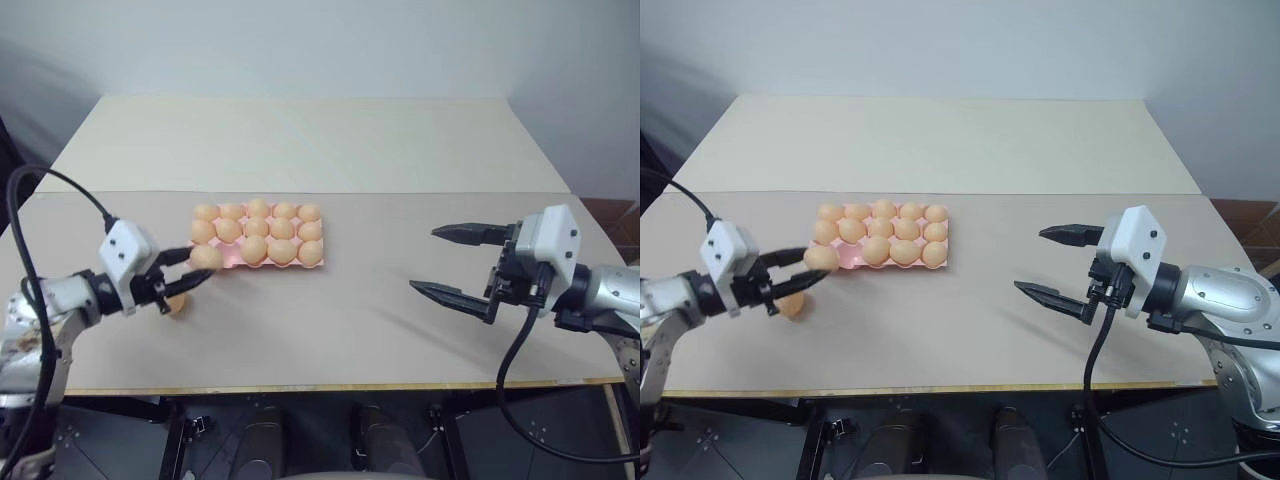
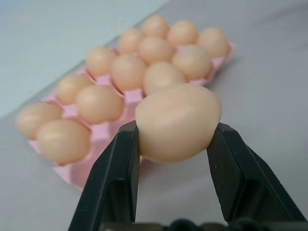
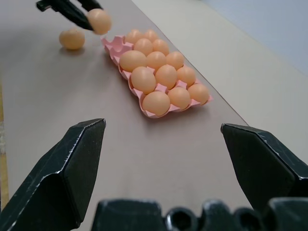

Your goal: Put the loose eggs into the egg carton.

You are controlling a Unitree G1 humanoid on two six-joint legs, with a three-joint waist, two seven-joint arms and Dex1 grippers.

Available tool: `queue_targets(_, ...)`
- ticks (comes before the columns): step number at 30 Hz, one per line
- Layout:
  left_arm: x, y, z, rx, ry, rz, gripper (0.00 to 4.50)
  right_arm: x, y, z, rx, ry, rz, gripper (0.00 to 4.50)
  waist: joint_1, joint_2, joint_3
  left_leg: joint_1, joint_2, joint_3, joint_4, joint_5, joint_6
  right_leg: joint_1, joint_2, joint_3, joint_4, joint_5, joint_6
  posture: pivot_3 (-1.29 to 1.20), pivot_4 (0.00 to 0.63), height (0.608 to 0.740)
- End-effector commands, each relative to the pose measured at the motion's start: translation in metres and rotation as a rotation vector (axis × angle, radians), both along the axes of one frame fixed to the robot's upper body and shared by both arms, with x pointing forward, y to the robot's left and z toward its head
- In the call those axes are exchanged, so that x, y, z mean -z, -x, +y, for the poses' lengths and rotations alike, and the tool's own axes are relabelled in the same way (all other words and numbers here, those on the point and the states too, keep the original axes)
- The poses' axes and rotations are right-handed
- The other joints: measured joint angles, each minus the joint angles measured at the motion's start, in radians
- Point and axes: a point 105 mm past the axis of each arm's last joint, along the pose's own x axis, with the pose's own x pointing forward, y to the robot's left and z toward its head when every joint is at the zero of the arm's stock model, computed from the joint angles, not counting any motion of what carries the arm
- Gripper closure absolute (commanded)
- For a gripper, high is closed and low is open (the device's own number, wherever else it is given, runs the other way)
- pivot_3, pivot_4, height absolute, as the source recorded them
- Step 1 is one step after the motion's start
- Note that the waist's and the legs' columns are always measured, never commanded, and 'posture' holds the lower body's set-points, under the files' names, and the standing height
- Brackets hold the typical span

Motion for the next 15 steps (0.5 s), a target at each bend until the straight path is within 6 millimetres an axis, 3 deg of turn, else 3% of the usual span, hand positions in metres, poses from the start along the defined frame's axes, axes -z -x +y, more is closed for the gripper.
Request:
queue_targets(1,0.006,-0.022,0.000,-0.087,-0.041,-0.035,2.59,-0.013,0.004,0.002,-0.011,0.000,-0.061,0.00,-0.002,0.000,0.000,0.000,0.000,0.000,0.000,0.000,0.000,0.000,0.000,0.000,0.000,0.001,0.001,0.00,0.150,0.740)
queue_targets(4,0.007,-0.029,-0.005,-0.081,-0.044,-0.023,2.59,-0.014,0.004,0.002,-0.007,0.001,-0.065,0.00,-0.007,0.000,0.000,-0.002,0.000,0.000,0.000,0.000,0.000,-0.001,0.000,0.000,-0.001,0.002,0.003,0.00,0.150,0.740)
queue_targets(12,-0.007,-0.021,-0.005,-0.021,0.019,-0.019,0.15,-0.016,0.007,0.001,0.010,0.000,-0.072,0.00,-0.009,0.000,0.000,-0.002,0.000,0.000,-0.001,-0.001,0.002,-0.002,0.001,0.000,-0.001,0.002,0.003,0.00,0.150,0.740)
queue_targets(15,-0.021,-0.015,-0.001,-0.011,0.032,-0.065,0.02,-0.016,0.007,0.001,0.010,-0.003,-0.071,0.00,-0.010,0.000,0.000,-0.002,0.000,0.000,0.000,-0.001,0.002,-0.001,0.000,0.000,-0.001,0.002,0.003,0.00,0.150,0.740)
